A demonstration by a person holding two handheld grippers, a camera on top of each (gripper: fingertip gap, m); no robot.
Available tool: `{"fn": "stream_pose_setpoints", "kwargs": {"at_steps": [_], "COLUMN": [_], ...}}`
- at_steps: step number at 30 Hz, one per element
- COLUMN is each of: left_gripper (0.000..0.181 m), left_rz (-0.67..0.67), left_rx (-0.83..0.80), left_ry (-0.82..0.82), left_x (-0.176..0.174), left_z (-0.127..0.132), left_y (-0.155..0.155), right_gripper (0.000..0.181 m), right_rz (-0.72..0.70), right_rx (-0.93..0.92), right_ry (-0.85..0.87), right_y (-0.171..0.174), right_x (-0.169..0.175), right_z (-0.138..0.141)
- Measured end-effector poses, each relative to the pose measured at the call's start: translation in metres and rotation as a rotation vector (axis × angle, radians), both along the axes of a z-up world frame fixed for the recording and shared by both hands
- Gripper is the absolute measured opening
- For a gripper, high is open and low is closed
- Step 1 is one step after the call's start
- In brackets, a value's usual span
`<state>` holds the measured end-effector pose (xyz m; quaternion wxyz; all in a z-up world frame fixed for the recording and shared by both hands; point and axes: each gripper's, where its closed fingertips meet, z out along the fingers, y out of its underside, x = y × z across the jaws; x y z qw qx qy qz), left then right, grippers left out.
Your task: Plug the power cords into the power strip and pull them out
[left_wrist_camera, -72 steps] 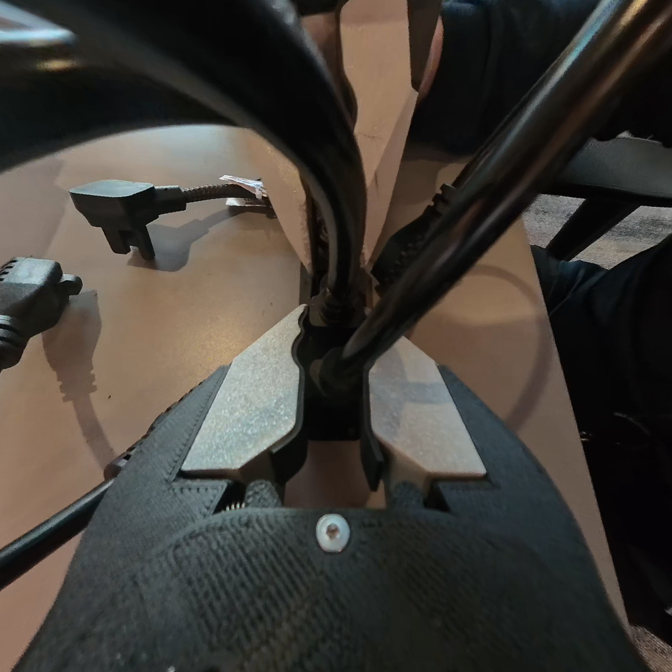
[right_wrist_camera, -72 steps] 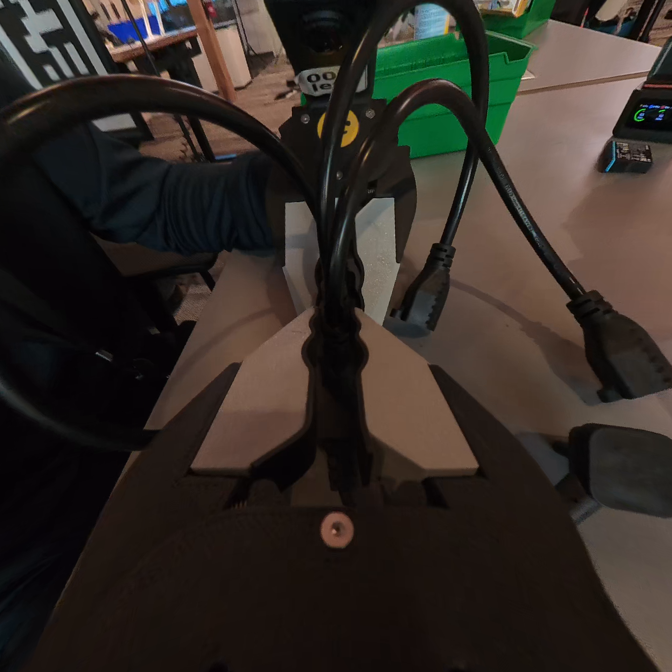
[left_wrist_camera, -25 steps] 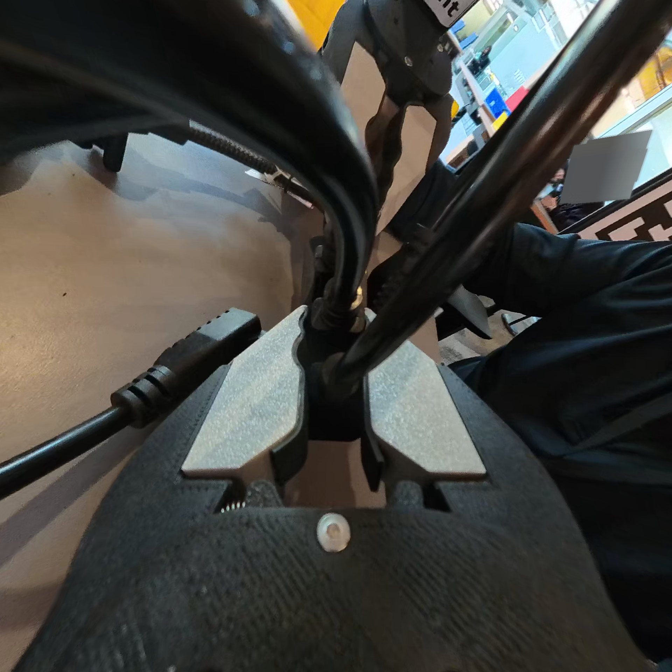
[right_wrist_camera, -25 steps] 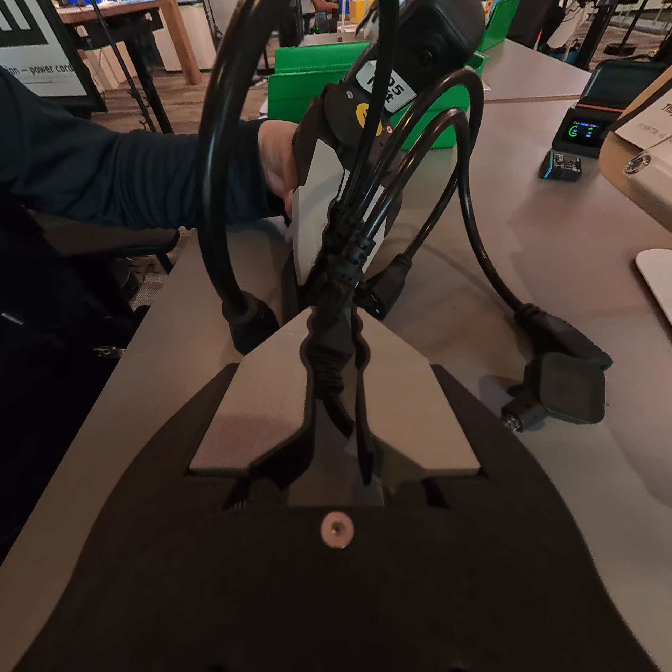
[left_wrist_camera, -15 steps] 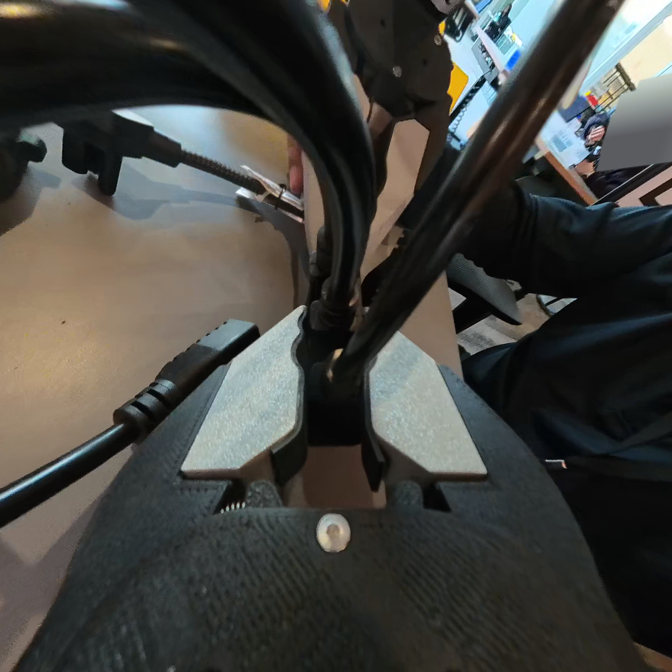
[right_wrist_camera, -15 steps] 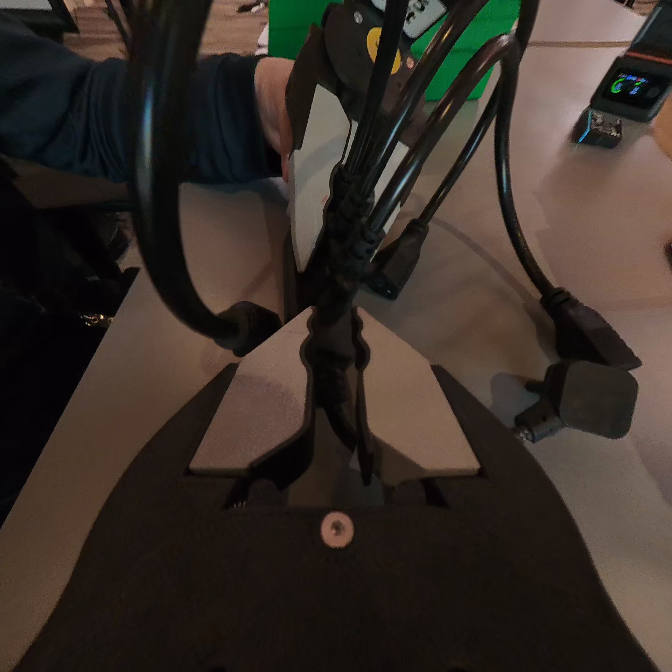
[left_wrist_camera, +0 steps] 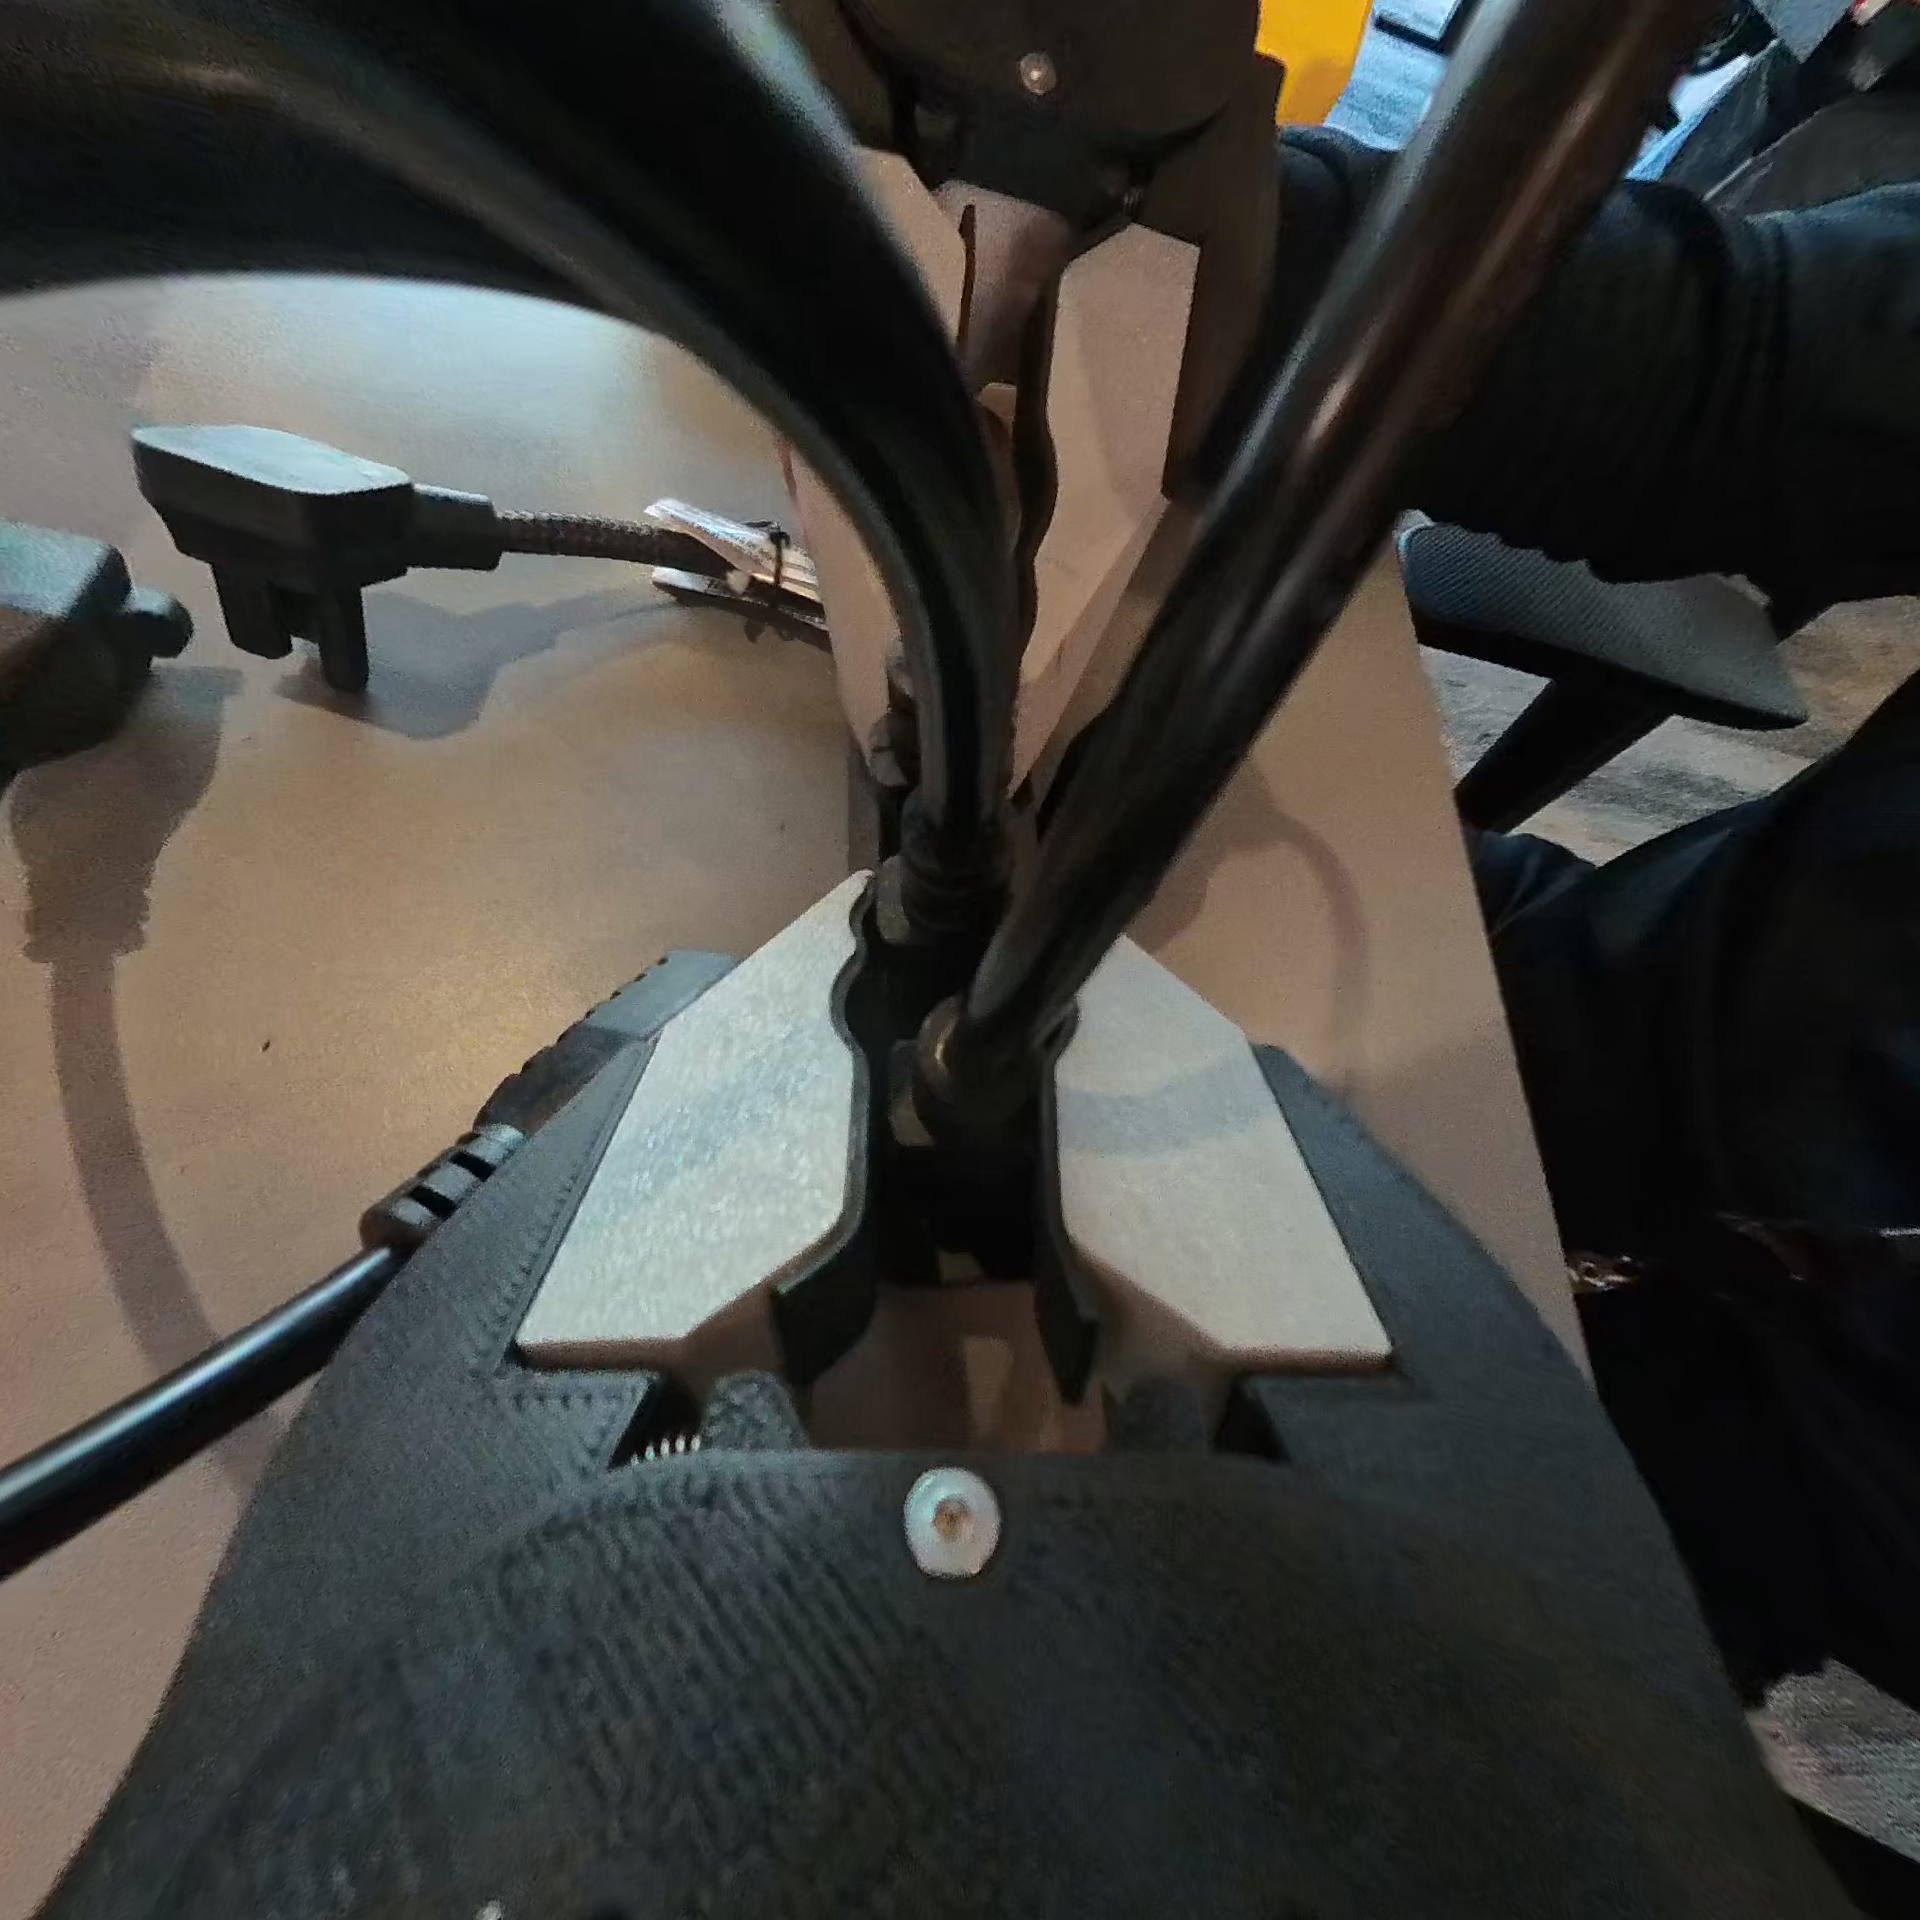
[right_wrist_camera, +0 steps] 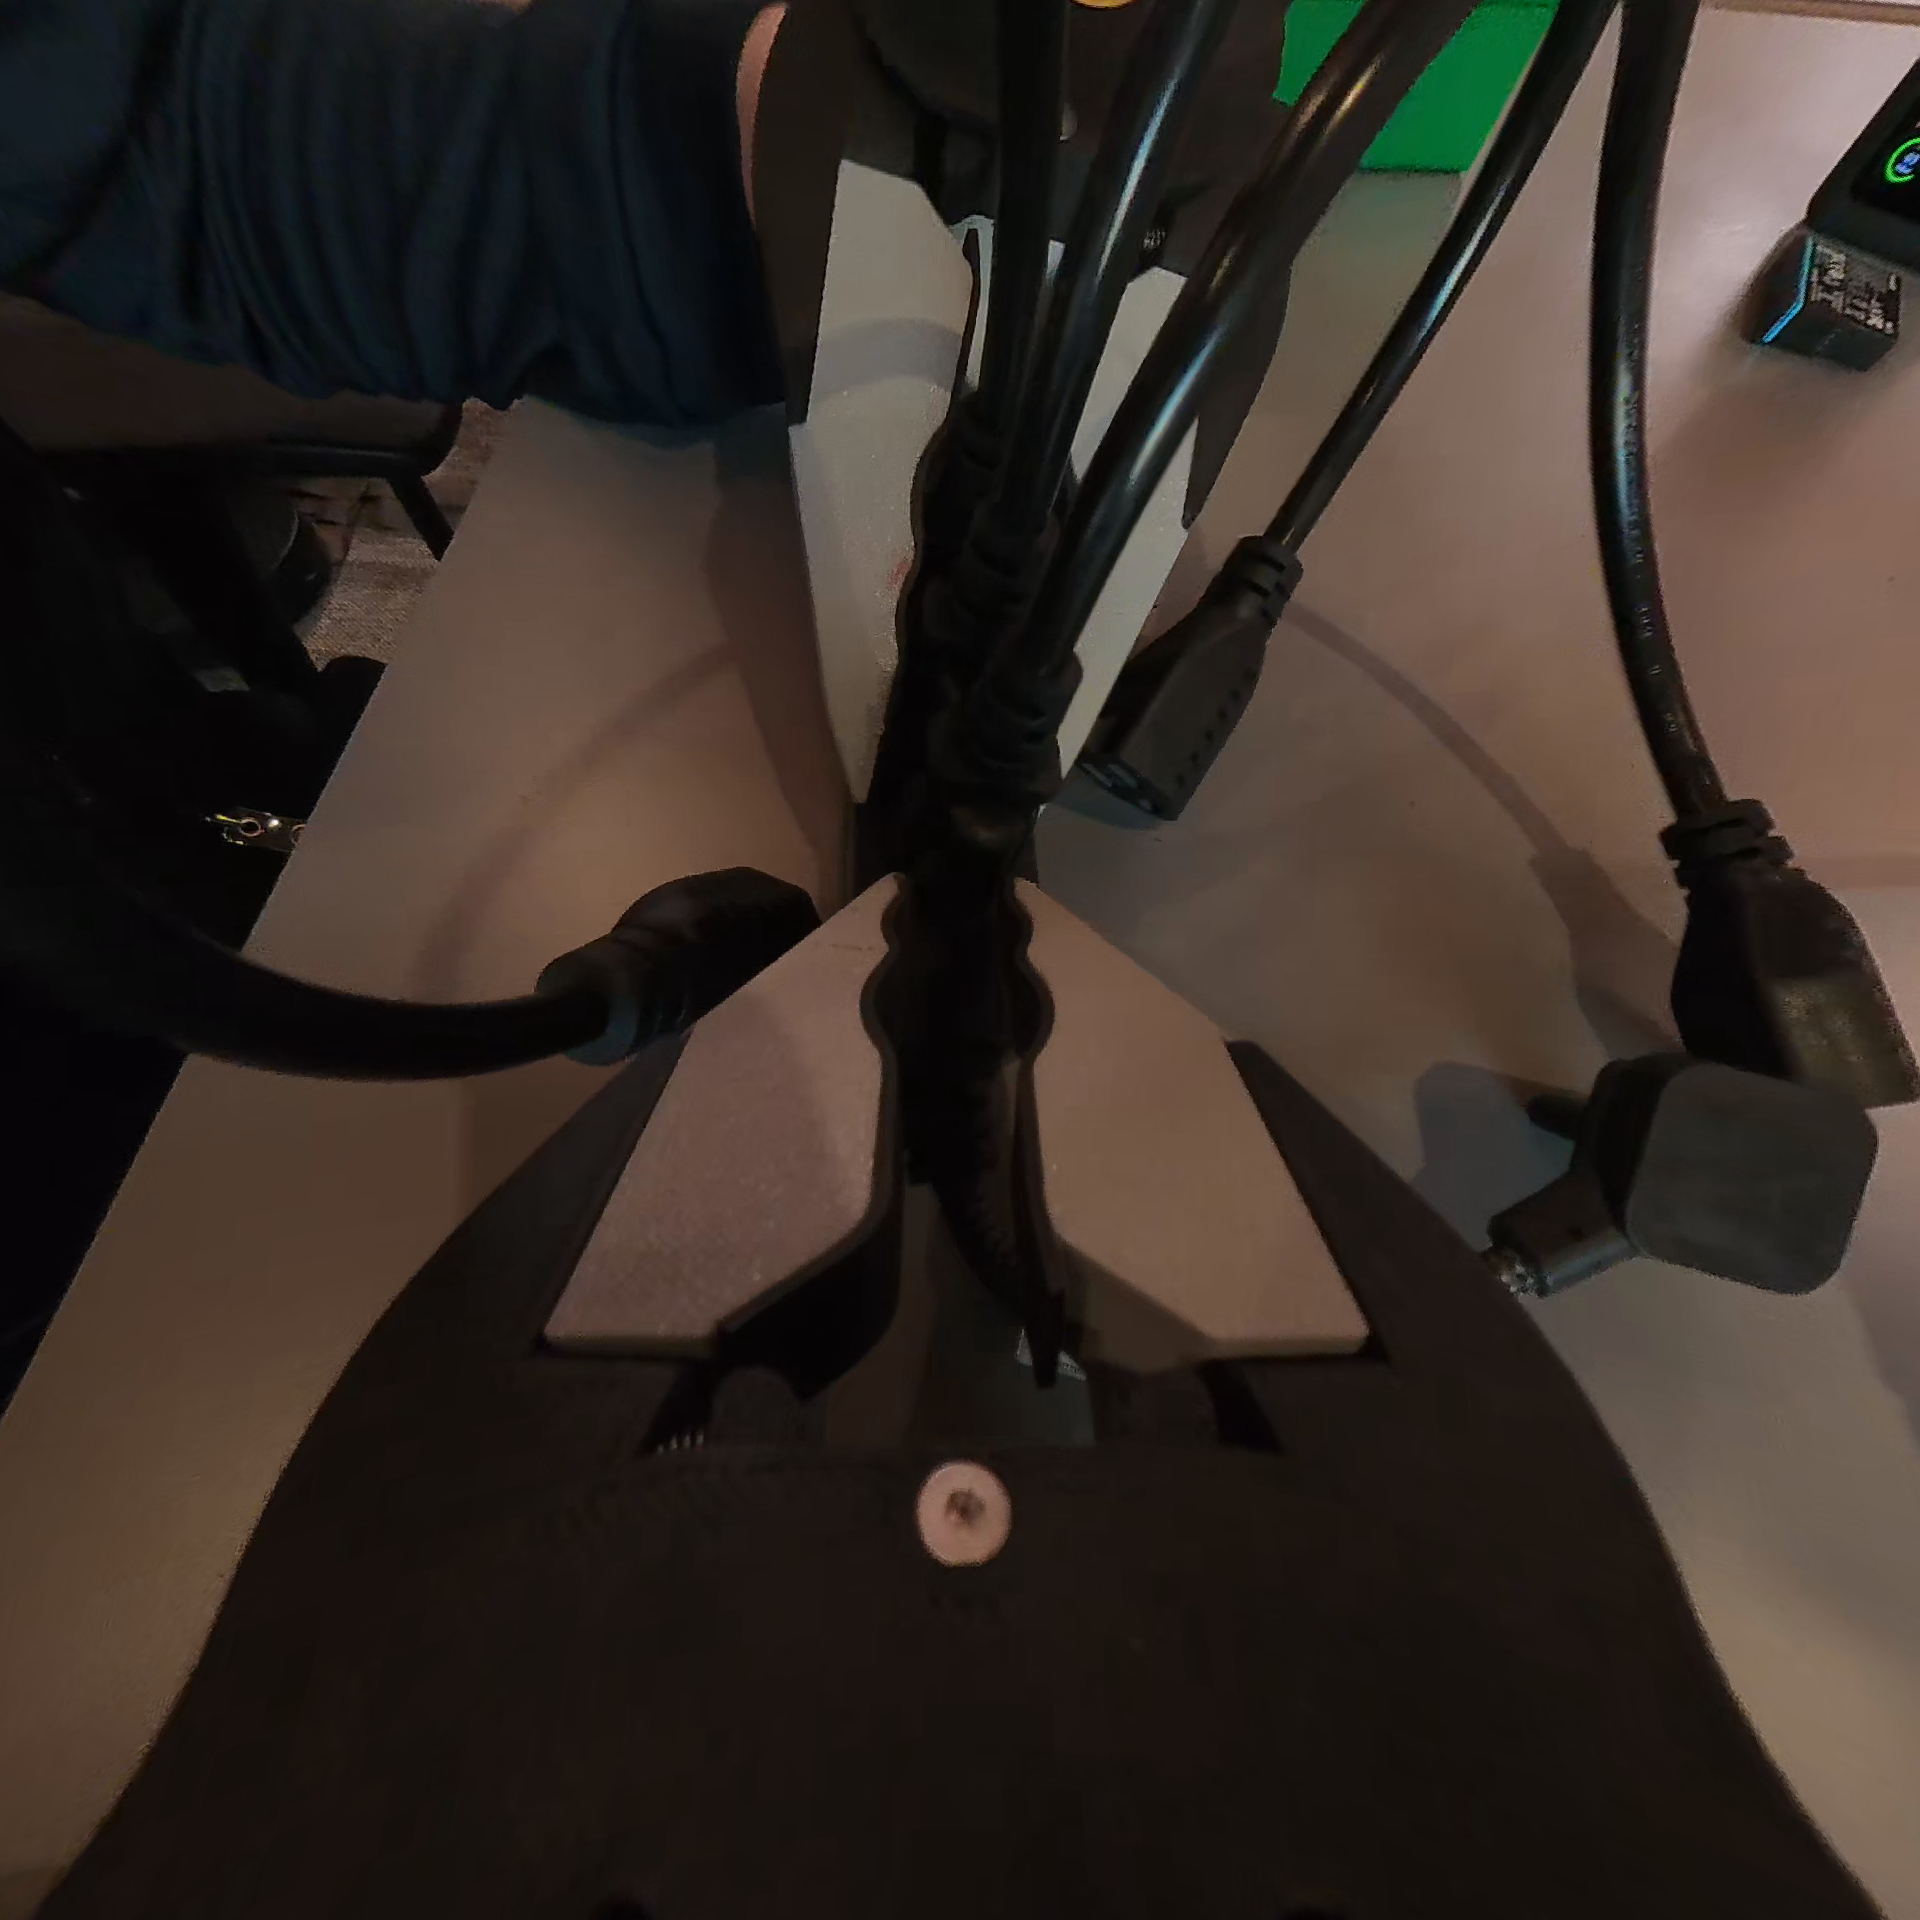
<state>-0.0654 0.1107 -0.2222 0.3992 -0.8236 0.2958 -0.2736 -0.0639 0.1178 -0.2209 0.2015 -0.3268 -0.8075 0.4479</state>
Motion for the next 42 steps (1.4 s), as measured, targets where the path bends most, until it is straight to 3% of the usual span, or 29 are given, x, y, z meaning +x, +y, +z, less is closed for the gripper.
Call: {"fn": "stream_pose_setpoints", "kwargs": {"at_steps": [11,18,29,33,42], "left_gripper": [0.026,0.024,0.024,0.023,0.027], "left_rz": [-0.024,-0.032,0.046,0.027,0.017], "left_rx": [0.066,0.072,0.047,0.032,0.057], "left_ry": [0.083,0.19,0.103,0.1,0.123], "left_x": [0.002,-0.005,-0.015,-0.014,-0.008], "left_z": [-0.002,-0.004,0.002,0.002,-0.002], "left_y": [-0.002,-0.007,-0.001,-0.003,0.002], "right_gripper": [0.014,0.012,0.01,0.011,0.0], "right_rz": [0.02,-0.049,-0.124,-0.073,-0.052], "right_rx": [-0.023,-0.009,-0.098,-0.147,-0.23], "right_ry": [-0.046,-0.037,-0.037,-0.071,0.135], "right_y": [-0.004,-0.01,-0.003,-0.006,-0.001], "right_x": [0.002,-0.005,-0.015,-0.015,-0.014], "right_z": [-0.003,-0.002,0.007,0.007,0.04]}}
